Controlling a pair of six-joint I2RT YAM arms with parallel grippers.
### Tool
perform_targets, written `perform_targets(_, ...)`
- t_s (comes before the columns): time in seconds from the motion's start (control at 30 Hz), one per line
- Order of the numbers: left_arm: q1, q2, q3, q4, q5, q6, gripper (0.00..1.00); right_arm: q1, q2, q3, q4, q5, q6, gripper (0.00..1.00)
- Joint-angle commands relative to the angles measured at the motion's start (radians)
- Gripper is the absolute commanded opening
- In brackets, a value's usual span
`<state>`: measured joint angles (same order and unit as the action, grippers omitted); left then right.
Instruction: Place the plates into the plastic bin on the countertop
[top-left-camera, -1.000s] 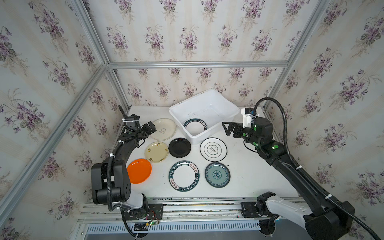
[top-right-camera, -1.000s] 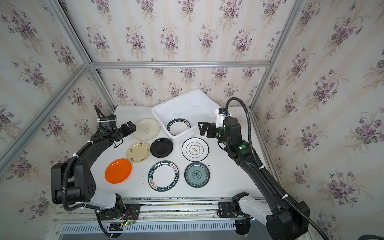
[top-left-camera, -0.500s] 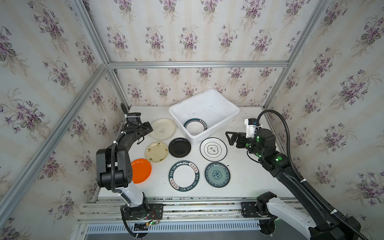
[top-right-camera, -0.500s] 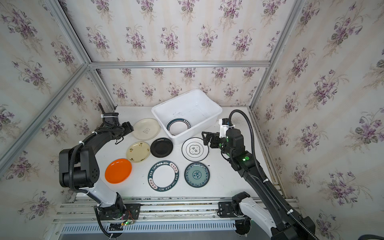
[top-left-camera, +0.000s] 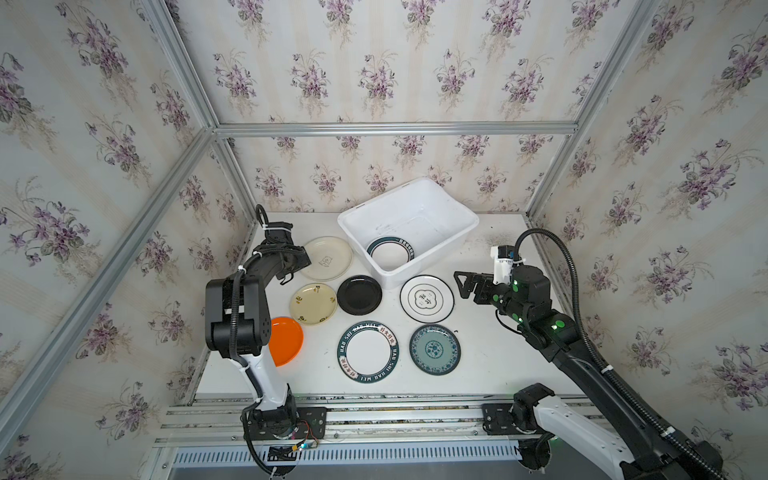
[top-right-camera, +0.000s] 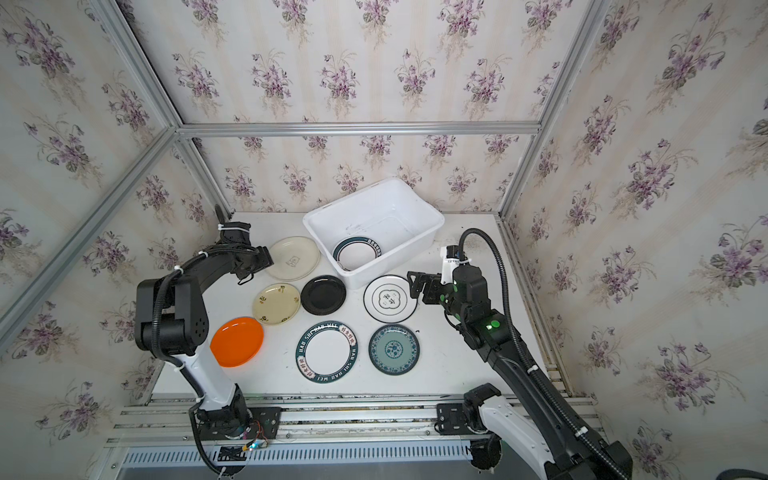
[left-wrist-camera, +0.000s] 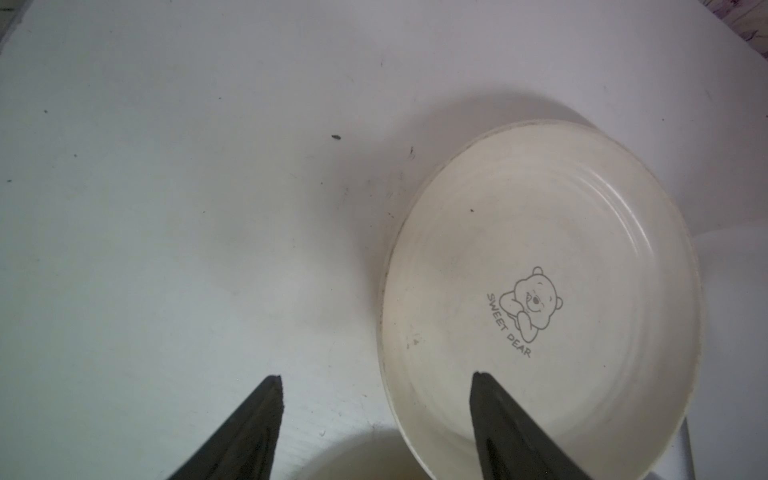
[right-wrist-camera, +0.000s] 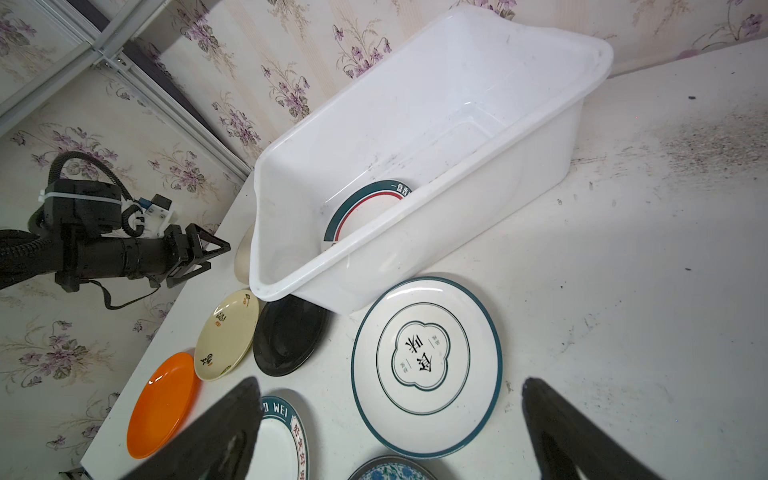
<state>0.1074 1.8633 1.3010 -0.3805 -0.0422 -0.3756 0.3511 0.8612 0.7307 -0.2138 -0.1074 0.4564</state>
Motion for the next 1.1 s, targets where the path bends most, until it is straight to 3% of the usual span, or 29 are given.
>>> perform_targets(0.0, -0.007, 0.008, 0.025, -0.037, -0.035, 0.014, 0.71, 0.001, 0.008, 0.003, 0.020, 0.014, 0.013, 1.00)
perform_targets(0.33, -0.031, 0.105, 0.140, -0.193, -0.152, 0.073, 0.64, 0.001, 0.048, -0.001, 0.048, 0.040, 0.016, 1.00)
perform_targets(0.53, -0.033, 0.152, 0.177, -0.204, -0.141, 0.084, 0.56, 0.000, 0.065, 0.004, 0.056, 0.037, 0.014, 1.00)
perform_targets(0.73, -0.037, 0.195, 0.228, -0.234, -0.137, 0.096, 0.56, 0.000, 0.071, 0.007, 0.057, 0.044, 0.016, 1.00)
perform_targets(0.87, -0.038, 0.213, 0.257, -0.257, -0.146, 0.103, 0.45, 0.001, 0.075, 0.009, 0.051, 0.045, 0.015, 1.00)
perform_targets(1.07, -0.039, 0.250, 0.319, -0.305, -0.162, 0.115, 0.45, 0.000, 0.071, 0.012, 0.041, 0.061, 0.019, 1.00)
